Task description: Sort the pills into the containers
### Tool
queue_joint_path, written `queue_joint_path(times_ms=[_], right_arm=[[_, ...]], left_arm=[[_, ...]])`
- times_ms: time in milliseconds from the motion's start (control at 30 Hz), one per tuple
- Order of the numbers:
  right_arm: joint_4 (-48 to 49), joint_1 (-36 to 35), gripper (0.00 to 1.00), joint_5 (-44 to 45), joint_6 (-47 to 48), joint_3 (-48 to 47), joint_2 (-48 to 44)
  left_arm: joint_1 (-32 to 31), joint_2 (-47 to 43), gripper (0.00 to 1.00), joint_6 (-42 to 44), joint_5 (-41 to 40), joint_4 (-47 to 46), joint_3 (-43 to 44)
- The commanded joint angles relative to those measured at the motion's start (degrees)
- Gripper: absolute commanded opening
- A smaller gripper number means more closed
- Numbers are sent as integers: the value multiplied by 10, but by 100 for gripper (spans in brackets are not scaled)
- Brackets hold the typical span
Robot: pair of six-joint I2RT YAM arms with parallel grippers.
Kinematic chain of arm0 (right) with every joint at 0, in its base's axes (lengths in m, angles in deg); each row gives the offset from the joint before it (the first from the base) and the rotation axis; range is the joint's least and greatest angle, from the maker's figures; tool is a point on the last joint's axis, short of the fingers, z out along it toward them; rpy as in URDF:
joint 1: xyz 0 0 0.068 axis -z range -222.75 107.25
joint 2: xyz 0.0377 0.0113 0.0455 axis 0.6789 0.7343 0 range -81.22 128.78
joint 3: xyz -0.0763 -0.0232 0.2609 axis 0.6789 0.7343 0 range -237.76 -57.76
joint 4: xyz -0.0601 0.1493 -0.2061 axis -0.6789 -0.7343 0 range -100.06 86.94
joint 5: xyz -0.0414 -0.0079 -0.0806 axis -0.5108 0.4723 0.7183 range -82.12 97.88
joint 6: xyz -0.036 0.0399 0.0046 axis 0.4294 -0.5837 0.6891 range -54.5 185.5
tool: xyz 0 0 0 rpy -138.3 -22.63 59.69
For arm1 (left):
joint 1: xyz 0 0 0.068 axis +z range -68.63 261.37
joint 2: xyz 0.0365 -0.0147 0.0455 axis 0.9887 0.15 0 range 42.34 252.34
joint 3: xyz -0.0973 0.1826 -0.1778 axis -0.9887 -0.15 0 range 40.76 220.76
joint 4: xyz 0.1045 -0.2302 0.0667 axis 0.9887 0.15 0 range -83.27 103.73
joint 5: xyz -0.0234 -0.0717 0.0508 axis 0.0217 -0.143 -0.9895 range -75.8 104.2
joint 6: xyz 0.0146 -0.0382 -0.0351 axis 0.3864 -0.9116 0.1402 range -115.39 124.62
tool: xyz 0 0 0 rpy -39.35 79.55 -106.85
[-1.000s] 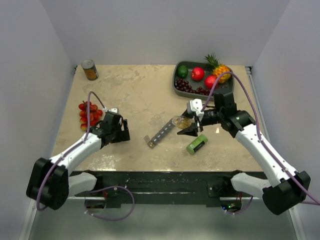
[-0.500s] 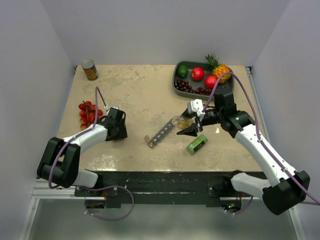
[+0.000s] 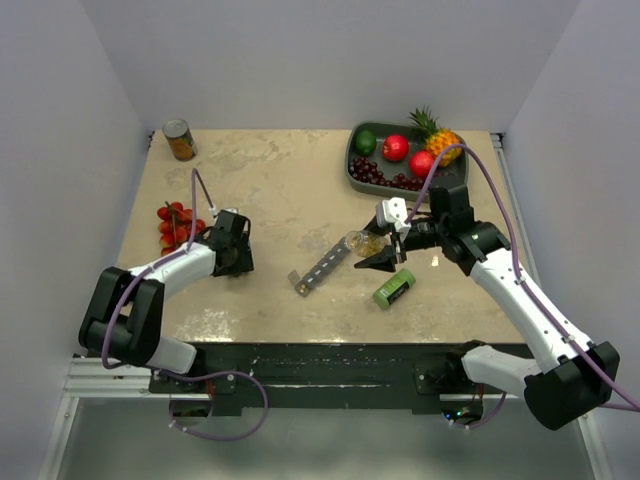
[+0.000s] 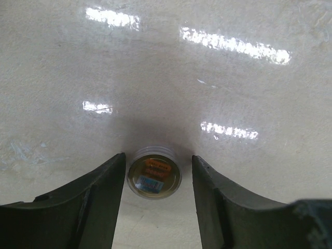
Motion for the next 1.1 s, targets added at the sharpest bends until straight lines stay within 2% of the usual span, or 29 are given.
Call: queue_joint_path(times_ms=[0,300,533,567,633,767,1067], right_arm=[[20,3,4,-21,-5,-2,-7],[23,4,4,-18,-7,-1,-4],[24,6,4,-16,-8,0,-1],[23,6,4,-16,-7,0,-2],[23,8,4,-13,-7,1,0],[20,9,4,-8,-3,3,3],[20,8,4,7,2,8,20]], left_arm=[[3,-30,59,3,28,10,-7],[3,-37,58,-2,29,19,-17],[3,-33,35,3,31,21,-9],[2,-41,26,4,32,20,-7],[2,-51,18,5,34,24,-3],[3,-106,13,12,60,11,-4],[2,-190,9,-3,189,-25,-29]])
